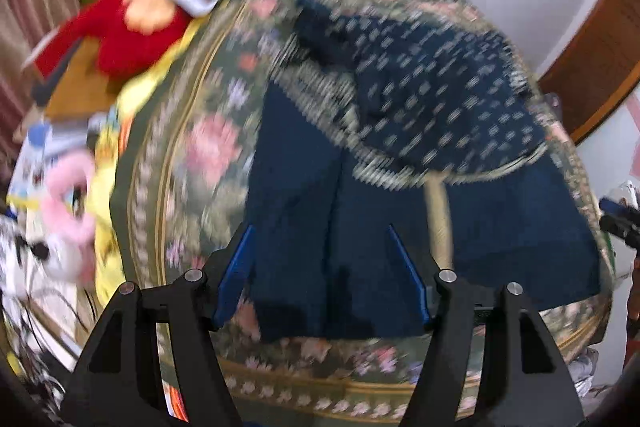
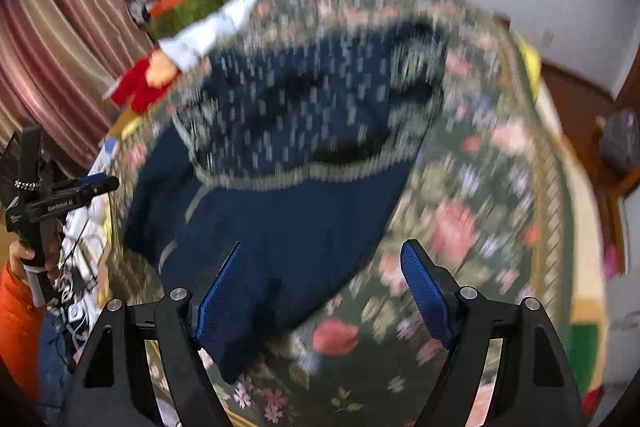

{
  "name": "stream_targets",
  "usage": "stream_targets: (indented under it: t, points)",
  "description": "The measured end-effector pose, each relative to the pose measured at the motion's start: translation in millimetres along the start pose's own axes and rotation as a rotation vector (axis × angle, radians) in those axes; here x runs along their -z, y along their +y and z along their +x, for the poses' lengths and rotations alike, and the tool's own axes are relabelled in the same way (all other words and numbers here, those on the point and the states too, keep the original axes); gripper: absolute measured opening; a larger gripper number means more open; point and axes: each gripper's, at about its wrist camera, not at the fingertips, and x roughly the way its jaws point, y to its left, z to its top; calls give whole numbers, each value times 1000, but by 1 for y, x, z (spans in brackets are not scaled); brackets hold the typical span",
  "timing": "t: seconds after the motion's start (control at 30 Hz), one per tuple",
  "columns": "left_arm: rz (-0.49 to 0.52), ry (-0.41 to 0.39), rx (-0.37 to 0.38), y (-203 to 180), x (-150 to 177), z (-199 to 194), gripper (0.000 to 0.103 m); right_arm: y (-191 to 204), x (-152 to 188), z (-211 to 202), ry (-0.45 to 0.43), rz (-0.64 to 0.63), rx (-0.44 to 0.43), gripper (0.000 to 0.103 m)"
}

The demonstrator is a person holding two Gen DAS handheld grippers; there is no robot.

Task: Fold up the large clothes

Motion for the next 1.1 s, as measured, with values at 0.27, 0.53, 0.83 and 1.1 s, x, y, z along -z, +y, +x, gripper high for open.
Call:
stream_targets:
  t: [0.27, 0.53, 0.83, 1.1]
  points:
    - [-88, 171, -13, 27, 48, 61, 64, 22, 16, 26, 44, -73, -68, 71]
    - [-95, 112, -23, 15, 44, 63, 9, 27, 3, 36, 28, -74, -117, 31]
    - [-12, -105, 174, -40, -26, -7, 6, 33, -37, 12, -126, -129, -92, 10]
    - [-15, -267, 200, -52, -149, -24, 6, -4, -124, 7, -248, -88, 5, 10]
